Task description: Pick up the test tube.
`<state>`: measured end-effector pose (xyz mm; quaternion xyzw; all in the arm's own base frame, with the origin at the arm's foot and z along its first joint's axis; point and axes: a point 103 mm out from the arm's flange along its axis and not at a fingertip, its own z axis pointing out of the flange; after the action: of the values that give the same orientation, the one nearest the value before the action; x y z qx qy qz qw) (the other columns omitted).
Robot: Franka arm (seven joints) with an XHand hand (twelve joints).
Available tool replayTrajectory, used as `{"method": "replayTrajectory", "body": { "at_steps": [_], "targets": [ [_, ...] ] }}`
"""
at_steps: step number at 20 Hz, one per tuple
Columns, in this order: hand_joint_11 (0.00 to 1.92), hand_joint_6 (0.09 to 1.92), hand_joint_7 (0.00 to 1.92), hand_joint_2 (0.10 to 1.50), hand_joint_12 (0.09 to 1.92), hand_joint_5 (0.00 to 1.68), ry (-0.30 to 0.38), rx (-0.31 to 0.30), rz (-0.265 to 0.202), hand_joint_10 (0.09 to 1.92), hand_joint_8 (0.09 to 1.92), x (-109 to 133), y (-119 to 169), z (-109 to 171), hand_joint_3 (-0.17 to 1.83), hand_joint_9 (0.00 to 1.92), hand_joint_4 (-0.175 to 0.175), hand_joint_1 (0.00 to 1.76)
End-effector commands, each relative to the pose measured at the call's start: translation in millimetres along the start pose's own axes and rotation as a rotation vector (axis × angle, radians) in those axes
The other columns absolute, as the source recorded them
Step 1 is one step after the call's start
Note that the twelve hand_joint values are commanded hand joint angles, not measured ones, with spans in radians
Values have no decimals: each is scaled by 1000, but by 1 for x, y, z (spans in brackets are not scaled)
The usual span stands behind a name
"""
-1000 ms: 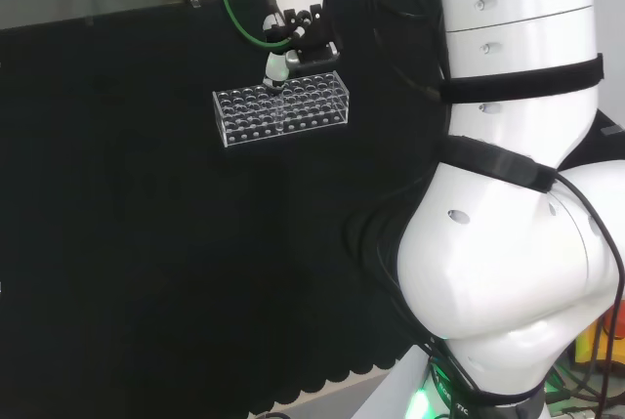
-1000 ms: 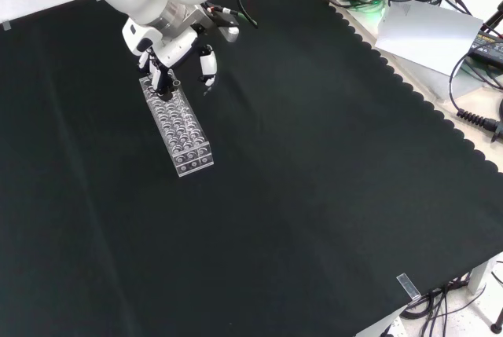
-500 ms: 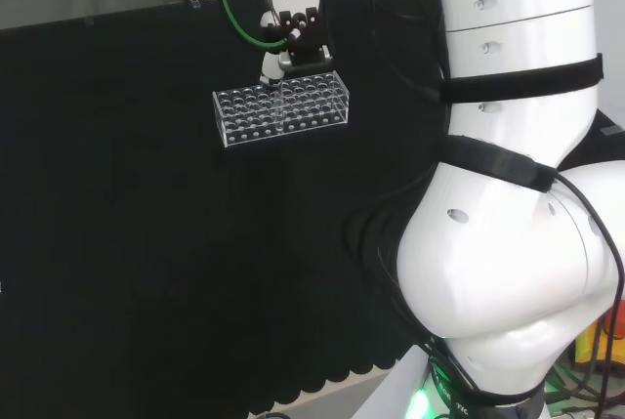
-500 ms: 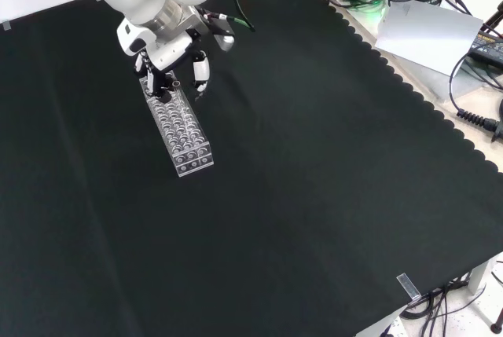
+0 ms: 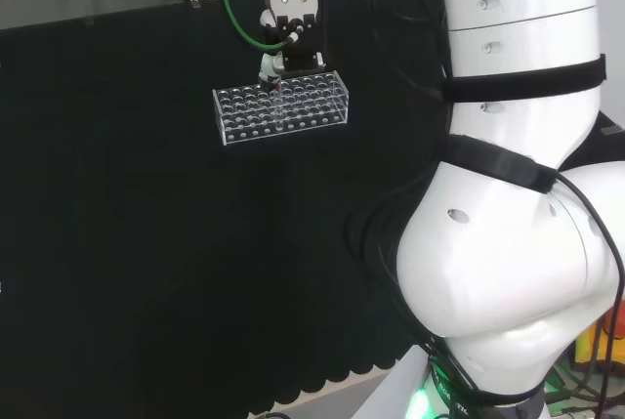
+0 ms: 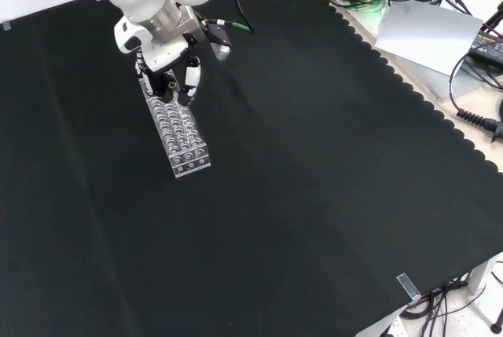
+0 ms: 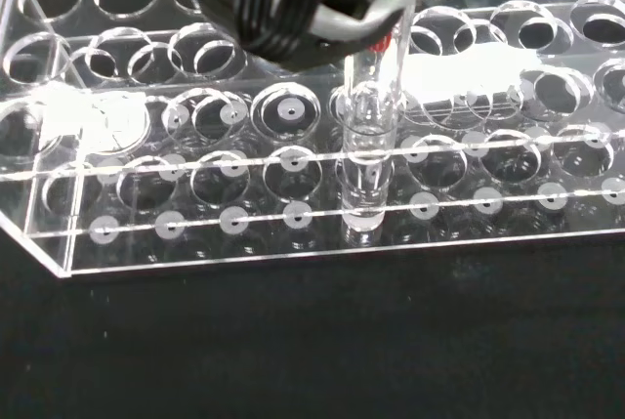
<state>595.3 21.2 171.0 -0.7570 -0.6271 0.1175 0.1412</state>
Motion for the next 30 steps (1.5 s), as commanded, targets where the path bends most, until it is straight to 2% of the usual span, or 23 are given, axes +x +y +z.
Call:
{"method": "replayTrajectory", "body": {
  "at_steps": [1, 6, 12, 16, 21, 30],
  "targets": [
    [995, 489, 1434, 654, 1136, 1325, 86, -100, 54, 433, 533, -5, 1, -8, 577, 1333, -175, 1419],
    [1099, 477, 1453, 595, 1068, 1351, 122, -113, 51, 422, 523, -7, -2, -16, 666, 1358, -175, 1435],
    [1106, 470, 1466, 571, 1053, 1364, 164, -102, 54, 416, 510, -10, -10, -29, 702, 1372, -175, 1438],
    [1104, 468, 1469, 566, 1051, 1367, 215, -101, 67, 418, 504, -17, -16, -43, 708, 1374, -175, 1439],
    [1104, 466, 1474, 562, 1050, 1370, 255, -122, 61, 420, 498, -21, -27, -71, 714, 1375, -175, 1440],
    [1104, 464, 1478, 556, 1053, 1373, 261, -210, 42, 421, 491, -35, -52, -134, 723, 1377, -175, 1440]
  ]
}}
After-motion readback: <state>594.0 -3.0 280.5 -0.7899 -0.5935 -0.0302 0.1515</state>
